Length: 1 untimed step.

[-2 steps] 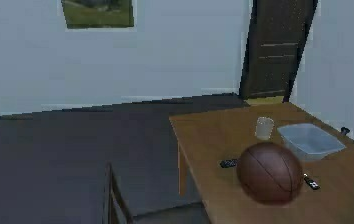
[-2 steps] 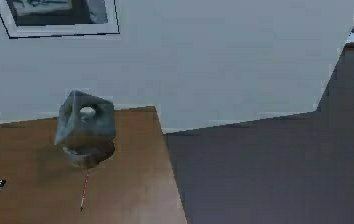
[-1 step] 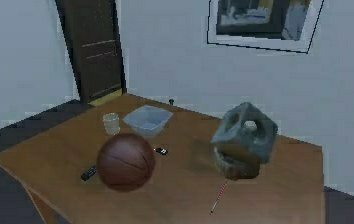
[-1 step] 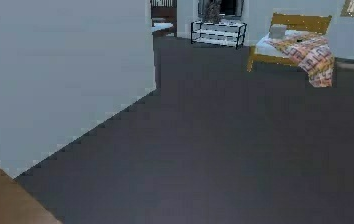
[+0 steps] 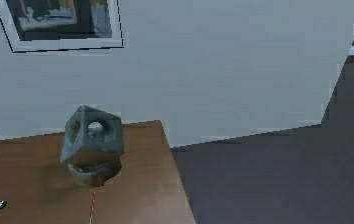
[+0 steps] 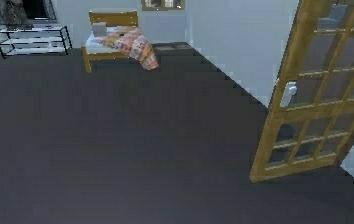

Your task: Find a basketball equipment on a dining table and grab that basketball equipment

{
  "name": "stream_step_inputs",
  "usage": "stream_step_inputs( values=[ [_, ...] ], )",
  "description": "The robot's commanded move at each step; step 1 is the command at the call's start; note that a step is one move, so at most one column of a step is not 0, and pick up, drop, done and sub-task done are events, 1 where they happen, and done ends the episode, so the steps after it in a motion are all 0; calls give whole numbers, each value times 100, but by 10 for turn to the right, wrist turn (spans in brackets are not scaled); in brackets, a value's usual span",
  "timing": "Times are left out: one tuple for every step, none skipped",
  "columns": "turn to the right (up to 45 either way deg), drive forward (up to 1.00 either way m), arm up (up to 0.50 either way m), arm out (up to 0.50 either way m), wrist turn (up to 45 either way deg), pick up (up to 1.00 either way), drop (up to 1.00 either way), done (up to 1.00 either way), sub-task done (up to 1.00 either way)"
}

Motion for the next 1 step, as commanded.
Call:
stream_step_inputs(
  values=[
    [450, 0, 0, 0, 0, 0, 0, 0, 0]
  ],
)
